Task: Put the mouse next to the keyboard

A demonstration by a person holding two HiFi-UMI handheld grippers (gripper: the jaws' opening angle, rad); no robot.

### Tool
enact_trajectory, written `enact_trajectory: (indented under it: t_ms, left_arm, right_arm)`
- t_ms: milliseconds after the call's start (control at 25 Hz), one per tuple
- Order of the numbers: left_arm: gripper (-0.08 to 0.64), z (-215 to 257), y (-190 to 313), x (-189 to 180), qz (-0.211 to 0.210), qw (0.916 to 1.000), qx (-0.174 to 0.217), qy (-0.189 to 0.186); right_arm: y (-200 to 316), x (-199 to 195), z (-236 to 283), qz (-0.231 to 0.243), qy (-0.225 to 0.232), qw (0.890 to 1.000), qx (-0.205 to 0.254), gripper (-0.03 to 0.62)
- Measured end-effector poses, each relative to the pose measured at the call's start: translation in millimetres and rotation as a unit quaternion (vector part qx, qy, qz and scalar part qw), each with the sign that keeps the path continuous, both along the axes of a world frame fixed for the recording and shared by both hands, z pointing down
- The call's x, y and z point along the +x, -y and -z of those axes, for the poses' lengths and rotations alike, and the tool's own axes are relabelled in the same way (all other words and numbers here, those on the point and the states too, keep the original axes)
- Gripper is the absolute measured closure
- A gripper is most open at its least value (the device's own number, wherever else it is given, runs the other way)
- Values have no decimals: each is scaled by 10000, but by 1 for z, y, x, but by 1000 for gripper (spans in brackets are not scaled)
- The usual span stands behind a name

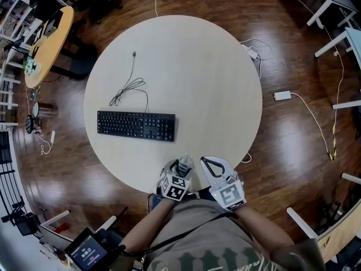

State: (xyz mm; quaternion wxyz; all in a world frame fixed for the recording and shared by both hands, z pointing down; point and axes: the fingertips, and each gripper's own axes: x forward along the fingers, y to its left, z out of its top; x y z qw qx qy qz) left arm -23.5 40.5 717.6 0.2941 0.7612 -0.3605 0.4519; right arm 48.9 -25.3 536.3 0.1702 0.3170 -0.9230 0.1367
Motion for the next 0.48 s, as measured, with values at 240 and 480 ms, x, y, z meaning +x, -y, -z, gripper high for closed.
enact_trajectory:
  t_ms: [240, 480]
  left_arm:
    - [242, -3, 4, 3, 5, 10000, 0, -5]
    - [242, -7, 2, 4, 33, 10000, 26, -14]
  right_arm:
    - [2, 13, -17, -109, -150, 9998, -49, 588]
    - [-4, 24, -28, -358, -129, 9991, -186, 588]
